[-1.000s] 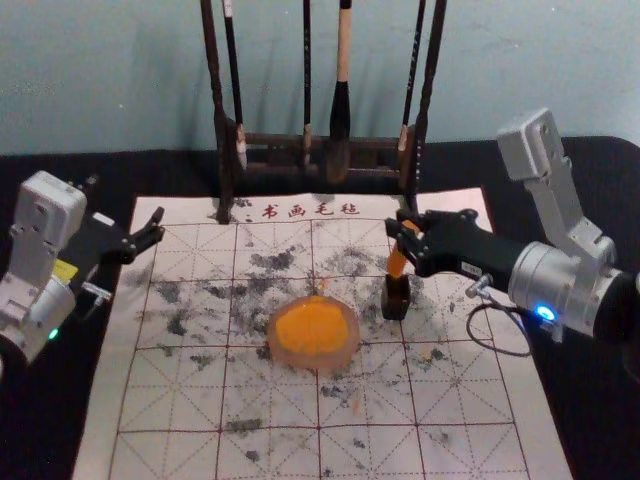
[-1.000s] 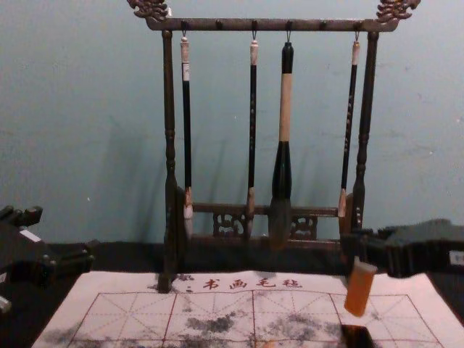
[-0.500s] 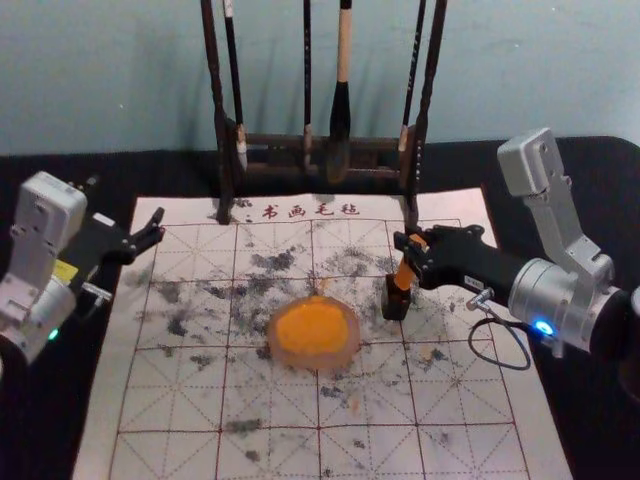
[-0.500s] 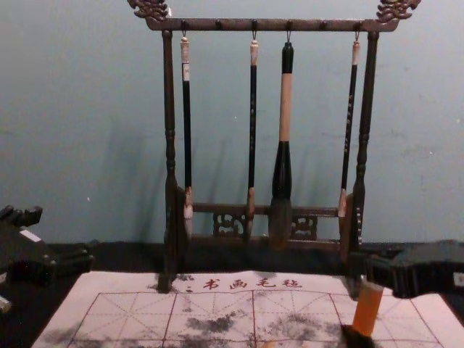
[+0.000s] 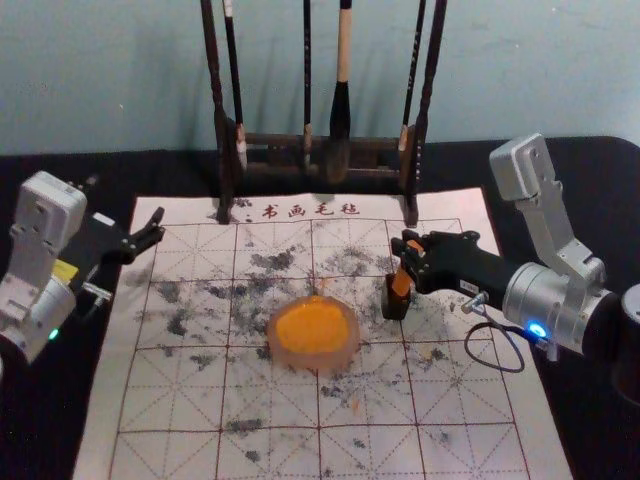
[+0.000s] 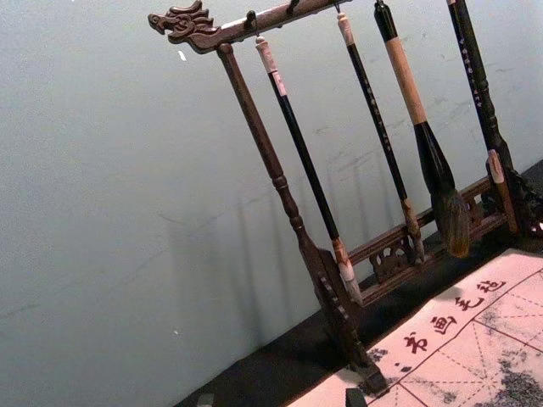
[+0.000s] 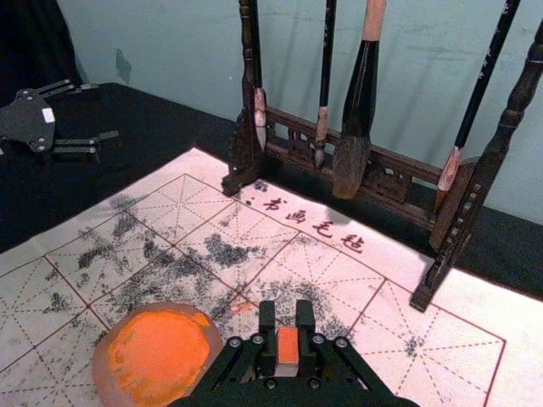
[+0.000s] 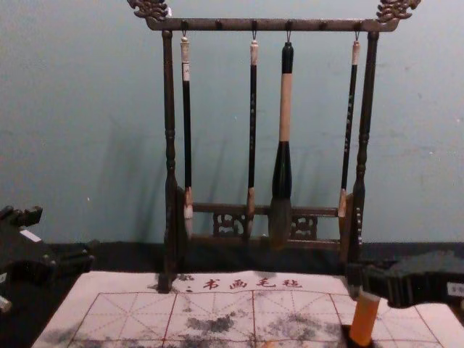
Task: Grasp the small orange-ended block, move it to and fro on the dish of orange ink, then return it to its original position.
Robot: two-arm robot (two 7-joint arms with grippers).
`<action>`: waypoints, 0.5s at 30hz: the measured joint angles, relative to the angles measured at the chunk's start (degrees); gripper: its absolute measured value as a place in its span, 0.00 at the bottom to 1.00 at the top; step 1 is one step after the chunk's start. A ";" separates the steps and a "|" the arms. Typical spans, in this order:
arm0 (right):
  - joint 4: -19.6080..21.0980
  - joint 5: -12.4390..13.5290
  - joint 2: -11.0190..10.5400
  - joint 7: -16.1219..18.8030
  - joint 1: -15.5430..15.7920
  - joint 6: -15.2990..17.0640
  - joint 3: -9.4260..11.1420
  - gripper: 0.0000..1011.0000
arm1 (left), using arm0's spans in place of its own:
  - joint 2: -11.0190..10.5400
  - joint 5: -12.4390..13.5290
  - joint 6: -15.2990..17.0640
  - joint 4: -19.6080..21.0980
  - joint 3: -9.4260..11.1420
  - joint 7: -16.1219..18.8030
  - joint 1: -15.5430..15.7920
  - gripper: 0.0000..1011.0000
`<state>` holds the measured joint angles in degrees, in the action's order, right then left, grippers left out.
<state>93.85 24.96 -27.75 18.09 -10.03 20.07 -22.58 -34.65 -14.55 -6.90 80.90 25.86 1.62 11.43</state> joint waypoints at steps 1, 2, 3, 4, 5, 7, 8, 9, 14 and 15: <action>-0.09 -0.05 0.11 0.05 -0.01 0.04 0.05 0.14 | 0.00 0.00 0.00 0.00 0.00 0.00 0.00 0.99; -0.16 -0.09 0.16 0.07 -0.02 0.06 0.07 0.14 | 0.00 0.00 0.00 0.00 0.00 0.00 0.00 0.99; -0.22 -0.14 0.21 0.08 -0.03 0.06 0.08 0.14 | 0.00 0.00 0.00 0.00 0.00 0.00 0.00 0.99; -0.31 -0.22 0.27 0.09 -0.05 0.06 0.09 0.14 | 0.00 0.00 0.00 0.00 0.00 0.00 0.00 0.99; -0.38 -0.29 0.31 0.11 -0.06 0.06 0.09 0.14 | 0.00 0.00 0.00 0.00 0.00 0.00 0.00 0.99; -0.49 -0.51 0.43 0.15 -0.08 0.05 0.13 0.14 | 0.00 0.00 0.00 0.00 0.00 0.00 0.00 0.99; -0.56 -0.67 0.49 0.16 -0.08 0.05 0.14 0.14 | 0.00 0.00 0.00 0.00 0.00 0.00 0.00 0.99; -0.60 -0.76 0.52 0.16 -0.08 0.04 0.15 0.14 | 0.00 0.00 0.00 0.00 0.00 0.00 0.00 0.99; -0.98 -1.20 0.85 0.18 -0.15 0.04 0.15 0.14 | 0.00 0.00 0.00 0.00 0.00 0.00 0.00 0.99; -1.11 -1.35 0.97 0.18 -0.16 0.07 0.15 0.14 | 0.00 0.00 0.00 0.00 0.00 0.00 0.00 0.99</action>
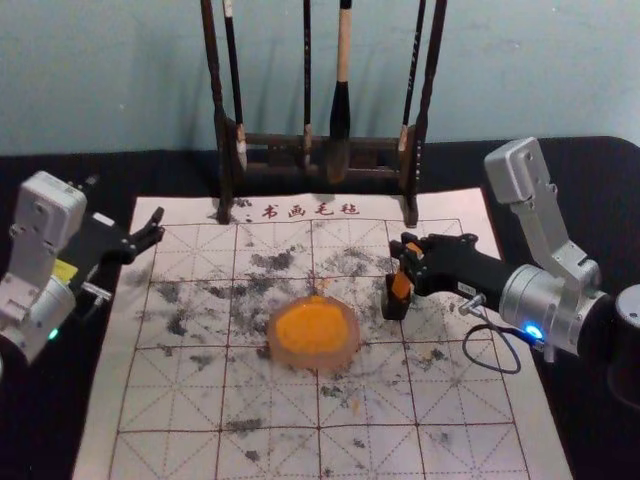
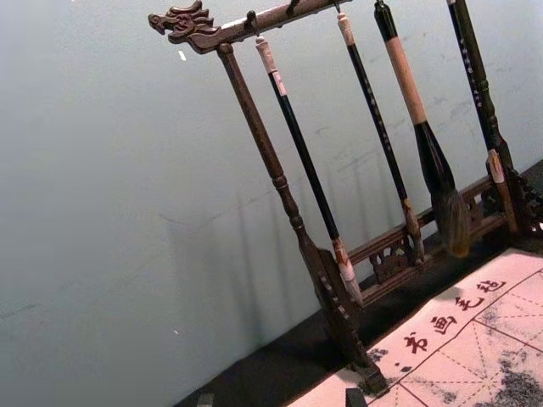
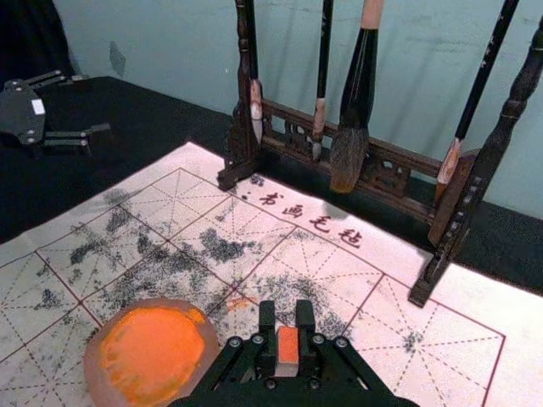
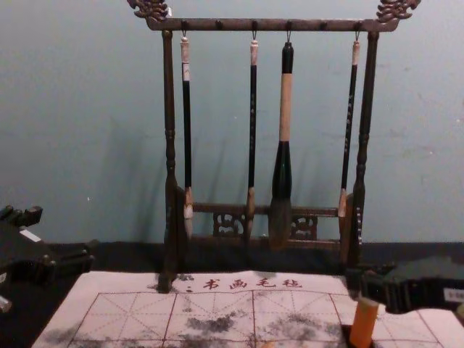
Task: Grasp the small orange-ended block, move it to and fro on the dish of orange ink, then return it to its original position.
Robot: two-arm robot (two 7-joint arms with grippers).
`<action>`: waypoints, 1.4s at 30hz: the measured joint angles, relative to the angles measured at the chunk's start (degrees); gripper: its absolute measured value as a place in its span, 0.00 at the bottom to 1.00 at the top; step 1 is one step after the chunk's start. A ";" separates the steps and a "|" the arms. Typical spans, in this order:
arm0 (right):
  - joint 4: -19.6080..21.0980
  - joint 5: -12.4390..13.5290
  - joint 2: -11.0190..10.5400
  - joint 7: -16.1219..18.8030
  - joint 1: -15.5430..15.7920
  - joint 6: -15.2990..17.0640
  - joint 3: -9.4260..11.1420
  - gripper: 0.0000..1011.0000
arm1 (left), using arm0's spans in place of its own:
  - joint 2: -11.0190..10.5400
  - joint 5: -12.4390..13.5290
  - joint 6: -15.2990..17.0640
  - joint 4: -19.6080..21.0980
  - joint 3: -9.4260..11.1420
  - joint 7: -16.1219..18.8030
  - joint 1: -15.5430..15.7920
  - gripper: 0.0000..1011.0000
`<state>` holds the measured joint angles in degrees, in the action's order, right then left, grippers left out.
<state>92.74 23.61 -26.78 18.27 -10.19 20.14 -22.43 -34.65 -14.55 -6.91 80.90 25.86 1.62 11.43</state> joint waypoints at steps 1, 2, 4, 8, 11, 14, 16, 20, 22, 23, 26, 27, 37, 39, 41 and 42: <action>-0.07 -0.07 0.06 0.01 -0.01 0.02 -0.01 0.14 | 0.00 0.00 0.00 0.00 0.00 0.00 0.00 0.99; -0.17 -0.13 0.11 0.02 -0.03 0.05 -0.02 0.14 | 0.00 0.00 0.00 0.00 0.00 0.00 0.00 0.99; -0.51 -0.34 0.35 0.03 -0.13 0.19 -0.06 0.14 | 0.00 0.00 0.00 0.00 0.00 0.00 0.00 0.99; -1.18 -0.64 0.81 0.00 -0.27 0.30 -0.12 0.14 | 0.00 0.00 0.00 0.00 0.00 0.00 0.00 0.99; -1.74 -0.93 1.23 -0.12 -0.33 0.32 -0.16 0.14 | 0.00 0.00 0.00 0.00 0.00 0.00 0.00 0.99; -2.30 -1.19 1.70 -0.20 -0.42 0.35 -0.23 0.14 | 0.00 0.00 0.00 0.00 0.00 0.00 0.00 0.99; -2.55 -1.35 1.93 -0.26 -0.43 0.35 -0.27 0.14 | 0.00 0.00 0.00 0.00 0.00 0.00 0.00 0.99; -3.23 -1.77 2.48 -0.41 -0.54 0.34 -0.38 0.14 | 0.00 0.00 0.00 0.00 0.00 0.00 0.00 0.99; -3.59 -1.99 2.80 -0.42 -0.57 0.34 -0.47 0.14 | 0.00 0.00 0.00 0.00 0.00 0.00 0.00 0.99; -3.76 -2.10 2.95 -0.43 -0.57 0.34 -0.50 0.14 | 0.00 0.00 0.00 0.00 0.00 0.00 0.00 0.99; -4.00 -2.34 3.24 -0.44 -0.56 0.37 -0.54 0.14 | 0.00 0.00 0.00 0.00 0.00 0.00 0.00 0.99; -4.05 -2.41 3.32 -0.45 -0.55 0.39 -0.55 0.14 | 0.00 0.00 0.00 0.00 0.00 0.00 0.00 0.99; -4.15 -2.83 3.40 -0.55 -0.49 0.49 -0.66 0.14 | 0.00 0.00 0.00 0.00 0.00 0.00 0.00 0.99; -4.13 -2.81 3.39 -0.55 -0.48 0.49 -0.66 0.14 | 0.00 0.00 0.00 0.00 0.00 0.00 0.00 0.99; -4.10 -2.78 3.38 -0.55 -0.47 0.49 -0.66 0.14 | 0.00 0.00 0.00 0.00 0.00 0.00 0.00 0.99; -4.09 -2.76 3.37 -0.55 -0.47 0.49 -0.65 0.17 | 0.00 0.00 0.00 0.00 0.00 0.00 0.00 0.99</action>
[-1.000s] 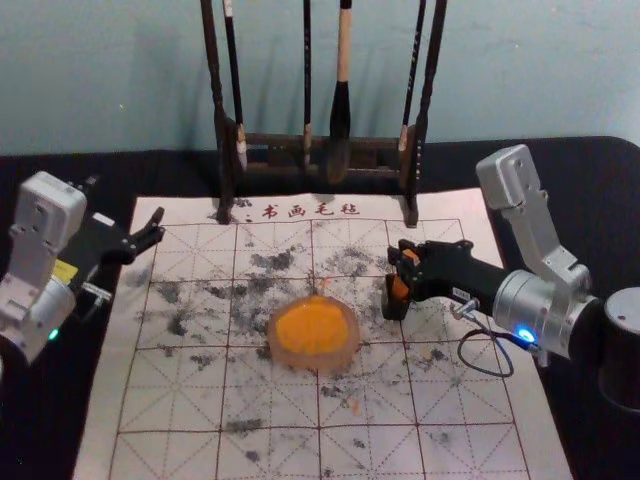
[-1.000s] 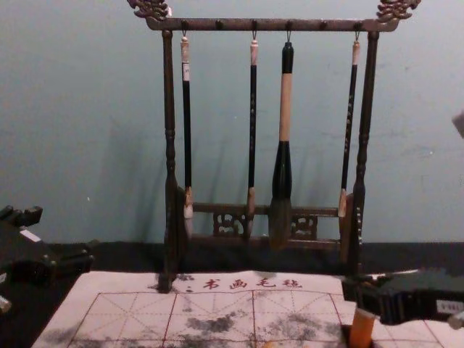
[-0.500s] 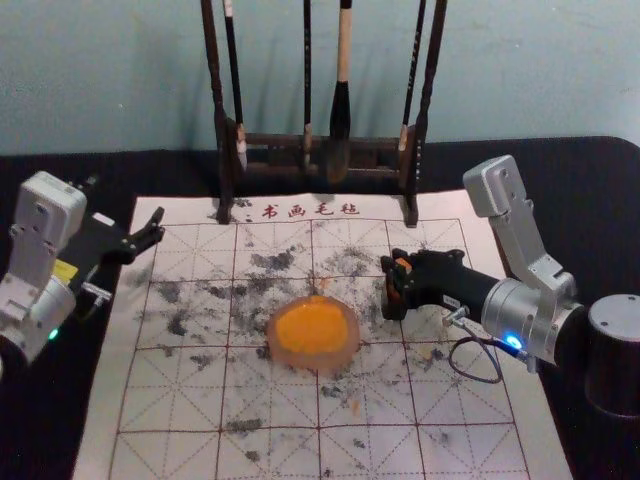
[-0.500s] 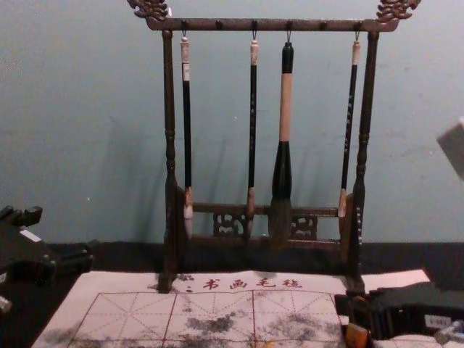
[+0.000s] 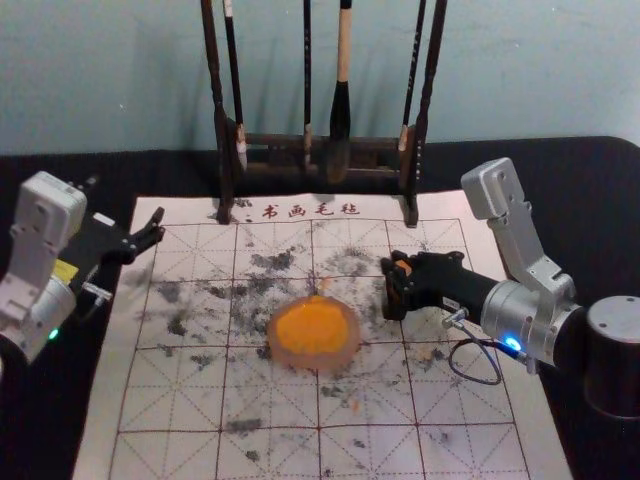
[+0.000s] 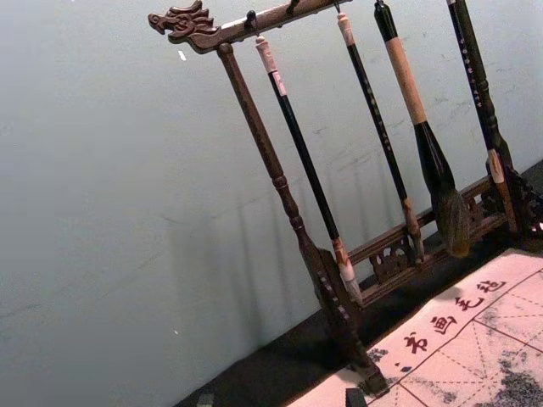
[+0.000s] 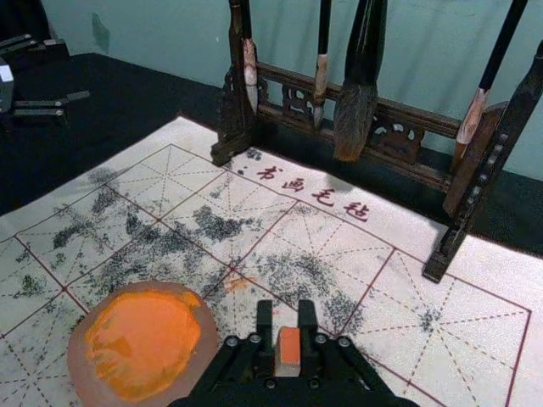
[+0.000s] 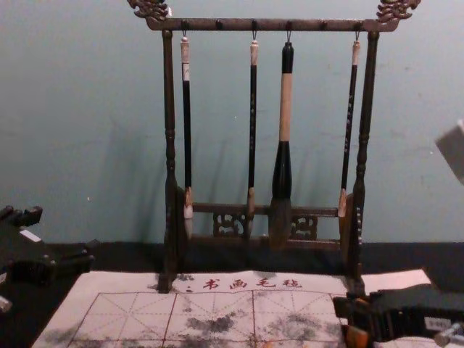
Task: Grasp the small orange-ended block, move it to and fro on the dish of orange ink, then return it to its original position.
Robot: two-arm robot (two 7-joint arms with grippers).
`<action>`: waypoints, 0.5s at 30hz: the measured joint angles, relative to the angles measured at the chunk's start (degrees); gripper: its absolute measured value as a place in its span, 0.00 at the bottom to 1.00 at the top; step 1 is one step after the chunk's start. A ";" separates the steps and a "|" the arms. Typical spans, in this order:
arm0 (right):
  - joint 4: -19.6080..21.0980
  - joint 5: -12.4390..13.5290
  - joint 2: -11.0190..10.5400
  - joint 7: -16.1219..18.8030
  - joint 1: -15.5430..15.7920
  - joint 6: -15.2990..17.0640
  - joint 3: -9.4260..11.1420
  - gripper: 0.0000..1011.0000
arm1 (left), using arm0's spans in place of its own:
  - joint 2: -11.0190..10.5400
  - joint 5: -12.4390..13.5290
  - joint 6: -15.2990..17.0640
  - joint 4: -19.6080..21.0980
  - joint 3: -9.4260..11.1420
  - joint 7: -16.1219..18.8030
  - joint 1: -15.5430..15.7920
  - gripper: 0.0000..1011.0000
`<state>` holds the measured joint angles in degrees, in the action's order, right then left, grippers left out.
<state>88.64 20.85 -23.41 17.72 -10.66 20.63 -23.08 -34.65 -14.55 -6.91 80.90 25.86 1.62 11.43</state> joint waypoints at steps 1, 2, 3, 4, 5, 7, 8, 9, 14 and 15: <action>0.00 0.02 0.00 0.00 0.00 0.00 0.00 0.18 | 0.00 0.00 0.00 0.00 0.00 0.00 0.00 0.99; 0.01 0.05 -0.01 0.00 0.00 0.00 0.01 0.21 | 0.00 0.00 0.00 0.01 0.00 0.00 0.00 0.99; 0.02 0.06 -0.01 0.01 0.00 0.00 0.01 0.25 | 0.00 0.00 0.00 0.00 0.00 0.00 0.00 0.99; 0.02 0.07 -0.02 0.01 0.00 0.00 0.02 0.26 | 0.00 0.00 0.00 0.00 0.00 0.00 0.00 0.99; 0.03 0.09 -0.03 0.01 0.00 0.00 0.03 0.30 | 0.00 0.00 0.00 0.00 0.00 0.00 0.00 0.99; 0.04 0.11 -0.03 0.02 0.00 -0.01 0.04 0.36 | 0.00 0.00 0.00 0.00 0.00 0.00 0.00 0.99; 0.05 0.11 -0.04 0.02 0.00 -0.01 0.04 0.38 | 0.00 0.00 0.00 0.00 0.00 0.00 0.00 0.99; 0.06 0.12 -0.04 0.02 0.00 -0.01 0.05 0.41 | 0.00 0.00 0.00 0.00 0.00 0.00 0.00 0.99; 0.08 0.17 -0.07 0.03 0.00 -0.03 0.08 0.56 | 0.00 0.00 0.00 0.00 0.00 0.00 0.00 0.99; 0.09 0.18 -0.07 0.03 0.00 -0.03 0.08 0.62 | 0.00 0.00 0.00 0.00 0.00 0.00 0.00 0.99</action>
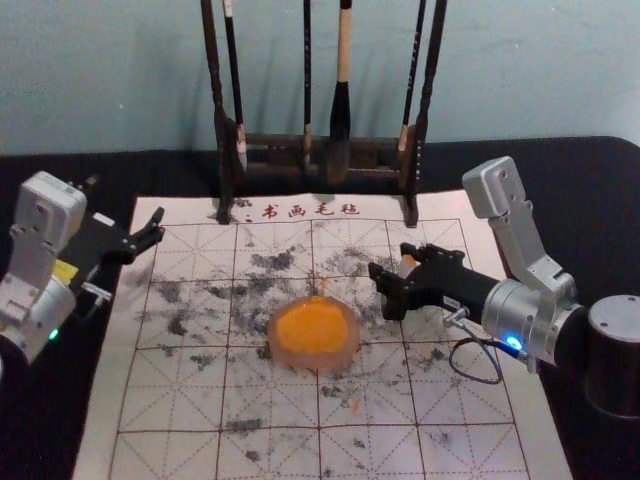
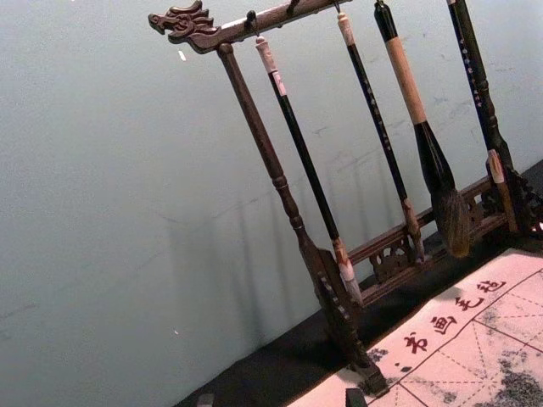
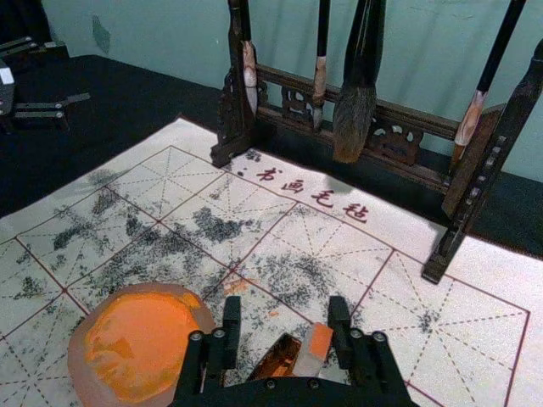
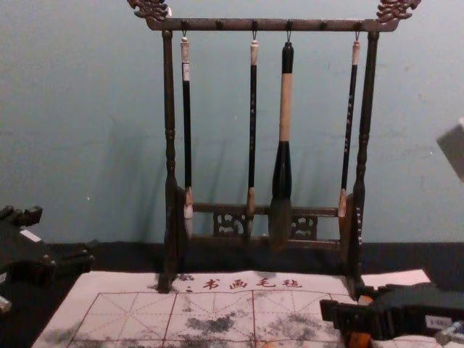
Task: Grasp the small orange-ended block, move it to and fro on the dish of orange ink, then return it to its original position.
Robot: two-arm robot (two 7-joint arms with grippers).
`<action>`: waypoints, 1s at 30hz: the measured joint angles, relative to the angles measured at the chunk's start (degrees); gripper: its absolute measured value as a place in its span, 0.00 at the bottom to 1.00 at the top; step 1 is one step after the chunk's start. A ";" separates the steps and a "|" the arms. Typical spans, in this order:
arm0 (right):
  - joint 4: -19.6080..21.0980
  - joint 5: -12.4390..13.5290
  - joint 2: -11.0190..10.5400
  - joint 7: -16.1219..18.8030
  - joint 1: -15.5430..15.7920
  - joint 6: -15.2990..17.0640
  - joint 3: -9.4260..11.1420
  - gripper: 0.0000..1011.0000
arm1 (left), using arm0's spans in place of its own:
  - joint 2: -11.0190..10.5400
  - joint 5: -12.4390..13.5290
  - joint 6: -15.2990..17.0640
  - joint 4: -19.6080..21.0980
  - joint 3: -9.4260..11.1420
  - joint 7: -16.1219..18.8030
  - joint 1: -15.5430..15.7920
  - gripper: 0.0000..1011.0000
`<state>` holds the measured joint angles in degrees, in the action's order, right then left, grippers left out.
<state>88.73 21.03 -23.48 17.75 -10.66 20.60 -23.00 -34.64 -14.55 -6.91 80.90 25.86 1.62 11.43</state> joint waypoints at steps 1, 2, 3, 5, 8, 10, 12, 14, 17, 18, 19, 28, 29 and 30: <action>0.00 0.00 0.00 0.00 0.00 0.00 0.00 0.62 | 0.00 0.00 0.00 0.00 0.00 0.00 0.00 0.99; 0.01 0.01 -0.01 0.00 0.00 0.00 0.00 0.65 | 0.00 0.00 0.00 0.00 0.00 0.00 0.00 0.99; 0.01 0.03 -0.01 0.00 0.00 -0.01 0.00 0.70 | 0.00 0.00 0.00 0.00 0.00 0.00 0.00 0.99; 0.01 0.04 0.00 0.00 0.00 -0.02 0.00 0.75 | 0.00 0.00 0.00 0.00 0.00 0.00 0.00 0.99; 0.01 0.06 -0.01 0.00 0.00 -0.03 0.00 0.83 | 0.00 0.00 0.00 0.00 0.00 0.00 0.00 0.99; 0.01 0.08 -0.01 0.00 0.00 -0.03 0.00 0.91 | 0.00 0.00 0.00 0.00 0.00 0.00 0.00 0.99; 0.03 0.08 0.01 0.01 0.01 -0.10 0.06 0.94 | 0.00 0.00 0.00 0.00 0.00 0.00 0.00 0.99; 0.42 0.06 0.11 -0.01 0.16 -0.78 0.51 0.97 | 0.00 0.00 0.00 0.00 0.00 0.00 0.00 0.99; 1.47 -0.31 0.45 -0.87 0.82 -3.56 1.61 0.99 | 0.00 0.00 0.00 0.00 0.00 0.00 0.00 0.99; 1.74 -0.60 0.59 -1.36 1.10 -4.64 1.99 0.99 | 0.00 0.00 0.00 0.00 0.00 0.00 0.00 0.99; 2.01 -0.94 0.78 -1.92 1.39 -5.82 2.46 0.99 | 0.00 0.00 0.00 0.00 0.00 0.00 0.00 0.99; -0.77 -9.43 3.42 -10.93 3.93 -21.68 5.90 0.99 | 0.00 0.00 0.00 0.00 0.00 0.00 0.00 0.99; -2.12 -10.50 3.70 -11.70 4.04 -22.82 6.12 0.99 | 0.00 0.00 0.00 0.00 0.00 0.00 0.00 0.99; -2.12 -10.50 3.70 -11.70 4.04 -22.82 6.12 0.99 | 0.00 0.00 0.00 0.00 0.00 0.00 0.00 0.99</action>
<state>86.62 10.53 -19.78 6.05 -6.63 -2.22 -16.88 -34.65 -14.55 -6.91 80.90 25.86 1.62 11.43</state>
